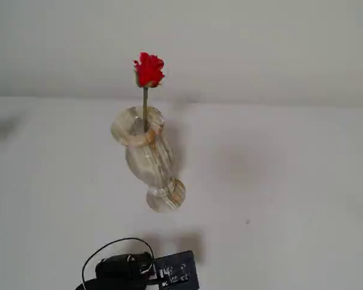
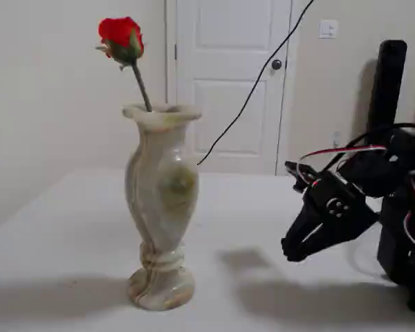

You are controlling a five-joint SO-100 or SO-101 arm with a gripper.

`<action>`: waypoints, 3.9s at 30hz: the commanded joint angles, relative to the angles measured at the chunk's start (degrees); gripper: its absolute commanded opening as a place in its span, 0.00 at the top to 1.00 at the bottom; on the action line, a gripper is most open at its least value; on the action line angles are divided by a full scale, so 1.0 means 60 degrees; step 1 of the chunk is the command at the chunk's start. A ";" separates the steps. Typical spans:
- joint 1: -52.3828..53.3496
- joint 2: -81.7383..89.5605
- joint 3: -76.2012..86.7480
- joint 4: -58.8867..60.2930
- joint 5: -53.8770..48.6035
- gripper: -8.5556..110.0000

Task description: Pick up rose from vase and place it onto the table

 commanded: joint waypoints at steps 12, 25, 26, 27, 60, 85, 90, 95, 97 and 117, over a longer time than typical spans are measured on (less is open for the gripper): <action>0.0000 0.0088 -0.0044 -0.0176 0.0059 0.93; 0.0000 0.0088 -0.0044 -0.0176 0.0059 0.93; 0.0000 0.0088 -0.0044 -0.0176 0.0059 0.93; 0.0000 0.0088 -0.0044 -0.0176 0.0059 0.93; -0.1494 0.0117 -0.0146 0.0762 -0.6958 0.93; 0.1699 -0.8555 -1.1470 -0.5127 -1.2041 0.72; 0.1362 -1.0005 -1.2979 -0.4819 -1.1572 0.72; 0.0894 -1.0723 -1.3301 -0.4863 -1.1074 0.72; 0.0718 -1.0972 -1.3418 -0.4863 -1.0840 0.72; 0.0542 -1.3433 -1.4048 -0.6255 -1.0269 0.74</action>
